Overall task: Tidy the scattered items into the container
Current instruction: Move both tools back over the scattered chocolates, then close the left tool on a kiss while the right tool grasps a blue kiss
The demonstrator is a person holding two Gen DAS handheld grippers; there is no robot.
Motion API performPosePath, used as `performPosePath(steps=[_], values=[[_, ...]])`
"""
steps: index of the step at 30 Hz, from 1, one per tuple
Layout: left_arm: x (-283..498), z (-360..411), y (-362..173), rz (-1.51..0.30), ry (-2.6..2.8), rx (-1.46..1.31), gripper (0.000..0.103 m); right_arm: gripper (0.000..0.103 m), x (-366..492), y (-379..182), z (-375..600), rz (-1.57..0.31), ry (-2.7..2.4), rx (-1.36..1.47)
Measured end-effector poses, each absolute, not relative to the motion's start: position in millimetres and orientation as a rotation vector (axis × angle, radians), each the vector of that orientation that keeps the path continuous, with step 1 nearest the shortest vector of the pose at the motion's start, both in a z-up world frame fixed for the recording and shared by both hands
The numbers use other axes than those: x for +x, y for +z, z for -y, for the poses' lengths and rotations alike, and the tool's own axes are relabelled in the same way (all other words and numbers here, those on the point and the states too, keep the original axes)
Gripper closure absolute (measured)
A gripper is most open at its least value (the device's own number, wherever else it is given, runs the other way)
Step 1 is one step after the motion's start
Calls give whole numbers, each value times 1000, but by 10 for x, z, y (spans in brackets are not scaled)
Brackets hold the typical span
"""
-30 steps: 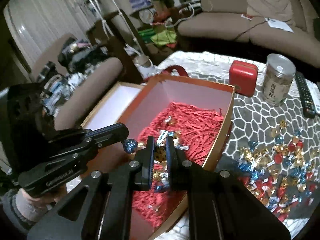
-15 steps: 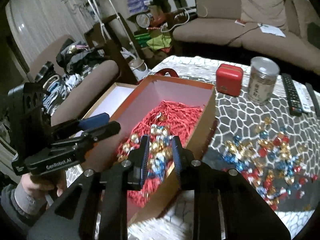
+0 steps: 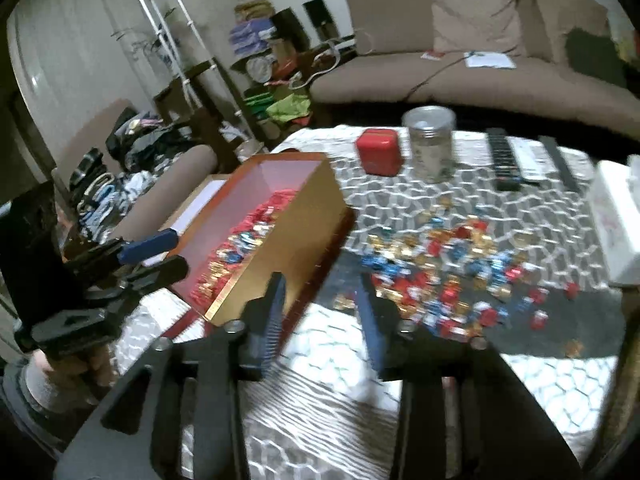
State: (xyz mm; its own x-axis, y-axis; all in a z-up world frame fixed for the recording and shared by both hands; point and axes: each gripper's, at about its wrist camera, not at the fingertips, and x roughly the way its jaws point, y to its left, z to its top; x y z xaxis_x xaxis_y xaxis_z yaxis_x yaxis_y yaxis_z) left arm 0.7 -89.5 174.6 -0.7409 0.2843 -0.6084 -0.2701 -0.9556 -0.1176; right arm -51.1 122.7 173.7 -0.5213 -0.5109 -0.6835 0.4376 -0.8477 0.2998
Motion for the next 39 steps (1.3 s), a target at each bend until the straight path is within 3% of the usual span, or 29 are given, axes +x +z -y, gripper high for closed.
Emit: performPosePath(steps=[1, 9, 15, 20, 28, 39], values=[[30, 847, 1732, 45, 2674, -939, 54, 55, -480, 1733, -1318, 115, -2369, 1090], [122, 516, 1389, 300, 2489, -882, 48, 55, -572, 1490, -2281, 358, -2454, 1127], [-195, 214, 918, 219, 2488, -998, 48, 57, -865, 1142, -2645, 465, -2485, 1194], [-313, -29, 680, 72, 2486, -1020, 48, 70, -1085, 832, -2550, 305, -2518, 1264], [-444, 18, 396, 101, 2501, -1070, 48, 80, -1238, 417, -2313, -37, -2532, 1282], [-474, -32, 329, 66, 2495, -1056, 48, 80, -1443, 290, -2316, -157, -2592, 1269]])
